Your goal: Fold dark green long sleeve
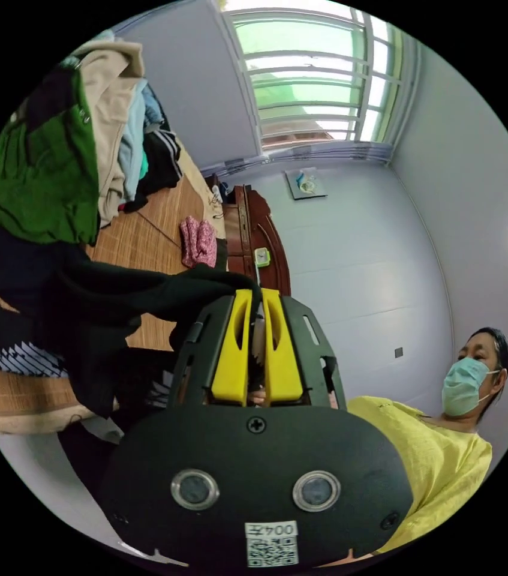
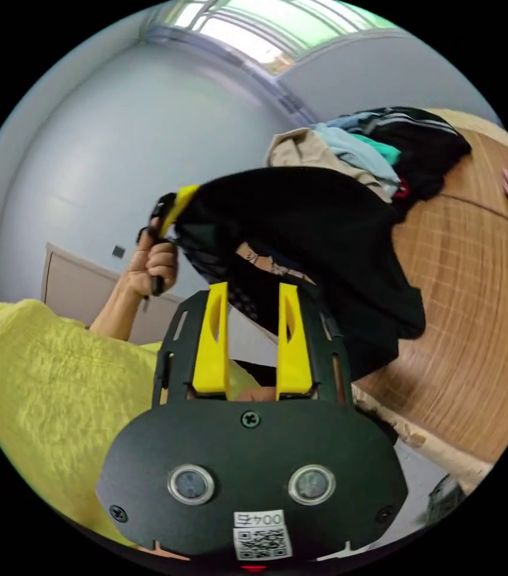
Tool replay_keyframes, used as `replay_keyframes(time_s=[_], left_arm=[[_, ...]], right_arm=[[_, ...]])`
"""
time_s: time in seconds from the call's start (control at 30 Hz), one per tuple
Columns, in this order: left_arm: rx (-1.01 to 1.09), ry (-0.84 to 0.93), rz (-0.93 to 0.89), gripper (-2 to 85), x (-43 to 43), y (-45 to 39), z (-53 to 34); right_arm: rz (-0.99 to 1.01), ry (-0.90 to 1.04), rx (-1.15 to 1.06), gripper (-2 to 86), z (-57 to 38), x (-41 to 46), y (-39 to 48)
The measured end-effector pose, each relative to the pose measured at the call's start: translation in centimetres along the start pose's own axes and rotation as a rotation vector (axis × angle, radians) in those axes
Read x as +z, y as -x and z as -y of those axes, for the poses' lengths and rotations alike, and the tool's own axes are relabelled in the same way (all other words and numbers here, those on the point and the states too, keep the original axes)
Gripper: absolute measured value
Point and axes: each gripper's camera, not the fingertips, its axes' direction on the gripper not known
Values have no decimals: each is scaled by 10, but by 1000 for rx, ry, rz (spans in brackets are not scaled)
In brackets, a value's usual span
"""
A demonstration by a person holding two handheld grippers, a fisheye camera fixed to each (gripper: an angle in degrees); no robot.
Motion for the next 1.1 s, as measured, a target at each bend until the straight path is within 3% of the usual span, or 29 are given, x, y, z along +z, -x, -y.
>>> replay_keyframes(time_s=[0.2,0.47,0.67,0.9,1.1], left_arm=[[93,56,13,10,-12,-45,19],[115,66,-17,9,-20,-72,26],[133,75,16,8,-32,-89,34],[123,84,61,7,-45,-100,44],[120,91,122,8,-60,-110,57]], right_arm=[[-145,-107,137,206,-17,-1,-48],[-377,67,77,206,-18,23,-86],[-431,138,-3,206,-21,26,-122],[-420,277,-56,211,-17,46,-170],[-265,394,-66,175,-12,49,-211]])
